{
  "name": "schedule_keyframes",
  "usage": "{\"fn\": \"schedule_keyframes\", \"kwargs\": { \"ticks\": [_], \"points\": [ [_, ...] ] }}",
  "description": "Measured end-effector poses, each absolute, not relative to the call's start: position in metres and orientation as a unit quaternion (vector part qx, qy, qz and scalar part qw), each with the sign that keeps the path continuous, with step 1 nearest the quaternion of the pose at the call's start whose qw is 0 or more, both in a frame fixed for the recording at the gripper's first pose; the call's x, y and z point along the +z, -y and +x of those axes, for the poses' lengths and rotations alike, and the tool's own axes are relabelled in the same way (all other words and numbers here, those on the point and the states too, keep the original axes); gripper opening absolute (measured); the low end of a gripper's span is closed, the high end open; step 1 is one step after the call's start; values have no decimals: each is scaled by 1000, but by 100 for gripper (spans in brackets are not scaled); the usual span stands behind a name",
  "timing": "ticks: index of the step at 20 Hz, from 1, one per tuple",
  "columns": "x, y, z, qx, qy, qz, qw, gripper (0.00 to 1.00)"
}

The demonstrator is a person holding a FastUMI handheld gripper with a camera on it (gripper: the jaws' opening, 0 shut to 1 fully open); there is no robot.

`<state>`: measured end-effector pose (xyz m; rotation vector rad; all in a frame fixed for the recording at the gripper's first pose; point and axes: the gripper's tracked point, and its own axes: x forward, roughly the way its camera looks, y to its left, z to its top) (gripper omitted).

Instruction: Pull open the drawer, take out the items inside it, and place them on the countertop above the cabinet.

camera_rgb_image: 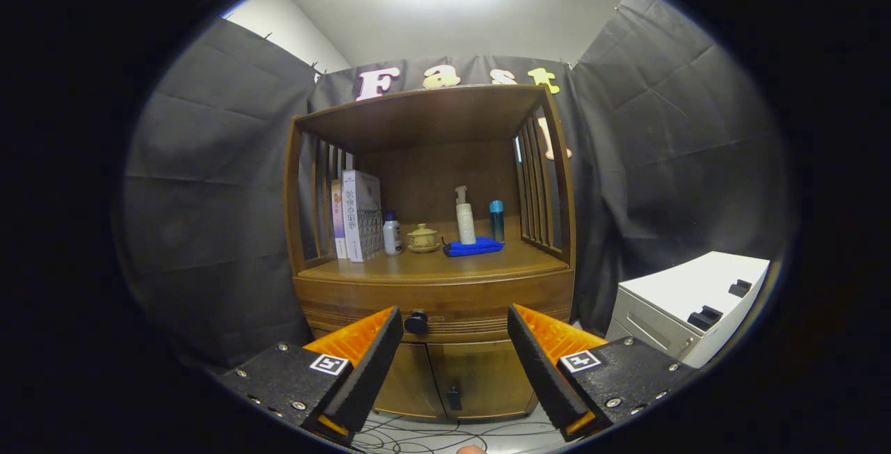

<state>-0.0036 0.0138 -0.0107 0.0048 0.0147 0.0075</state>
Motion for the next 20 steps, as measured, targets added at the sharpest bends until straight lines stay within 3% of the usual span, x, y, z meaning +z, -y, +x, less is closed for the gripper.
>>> {"fn": "schedule_keyframes", "kwargs": {
  "ticks": [20],
  "points": [
    [-12, -46, 62, 25, 5, -22, 999, 95]
  ]
}}
